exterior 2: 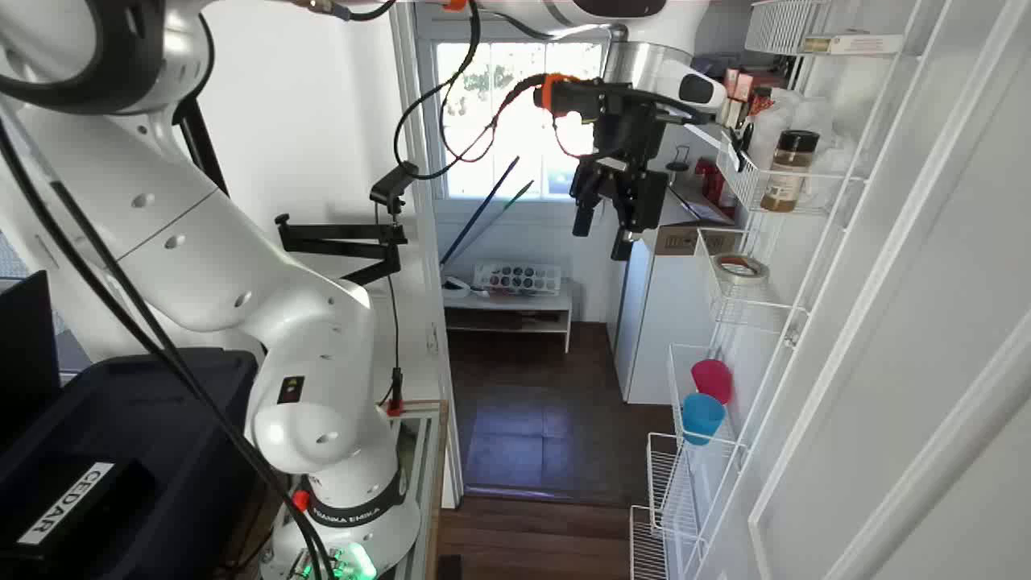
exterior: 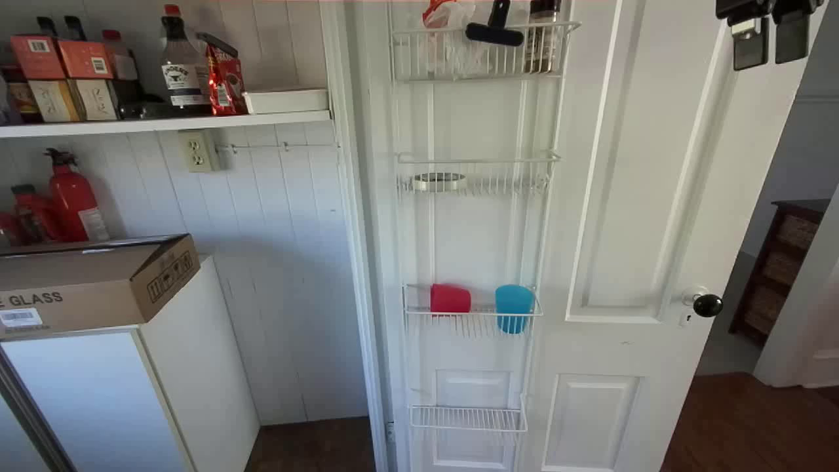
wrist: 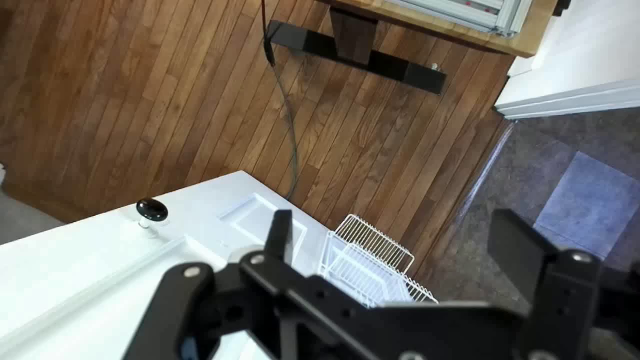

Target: Place the pink cup upright

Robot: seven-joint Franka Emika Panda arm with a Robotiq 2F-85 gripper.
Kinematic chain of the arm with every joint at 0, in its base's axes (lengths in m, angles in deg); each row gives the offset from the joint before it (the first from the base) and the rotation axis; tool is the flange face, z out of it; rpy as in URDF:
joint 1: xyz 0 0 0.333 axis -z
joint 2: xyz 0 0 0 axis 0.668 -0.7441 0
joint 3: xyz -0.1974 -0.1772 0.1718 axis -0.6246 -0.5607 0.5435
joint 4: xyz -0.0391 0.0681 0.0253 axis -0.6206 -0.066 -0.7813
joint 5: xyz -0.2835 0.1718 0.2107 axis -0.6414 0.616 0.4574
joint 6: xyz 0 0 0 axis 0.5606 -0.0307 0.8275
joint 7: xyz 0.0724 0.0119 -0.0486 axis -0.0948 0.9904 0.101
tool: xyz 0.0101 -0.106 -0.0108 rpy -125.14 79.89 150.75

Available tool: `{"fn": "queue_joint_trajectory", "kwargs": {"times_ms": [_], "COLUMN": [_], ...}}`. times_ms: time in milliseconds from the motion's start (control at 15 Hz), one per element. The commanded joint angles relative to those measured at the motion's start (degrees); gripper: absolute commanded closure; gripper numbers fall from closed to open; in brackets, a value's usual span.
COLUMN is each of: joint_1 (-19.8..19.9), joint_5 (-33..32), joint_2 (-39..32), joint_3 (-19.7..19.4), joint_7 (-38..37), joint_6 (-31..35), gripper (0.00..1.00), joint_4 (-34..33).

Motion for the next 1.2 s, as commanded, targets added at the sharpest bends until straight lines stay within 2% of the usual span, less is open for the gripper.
{"fn": "queue_joint_trajectory", "kwargs": {"times_ms": [0,533,733,933,1133], "joint_1": [-0.51,-0.51,-1.48,-2.72,-2.41], "joint_5": [-0.16,-0.16,-0.05,-0.38,-1.40], "joint_2": [-0.10,-0.10,-1.05,-1.78,-3.11], "joint_3": [-0.37,-0.37,1.40,4.36,8.16], "joint_7": [-0.22,-0.22,-1.59,-5.60,-16.29], "joint_6": [-0.10,-0.09,4.69,12.39,19.99], "gripper": [0.00,0.00,0.00,0.00,0.00], "joint_4": [-0.12,-0.12,2.27,6.00,10.82]}}
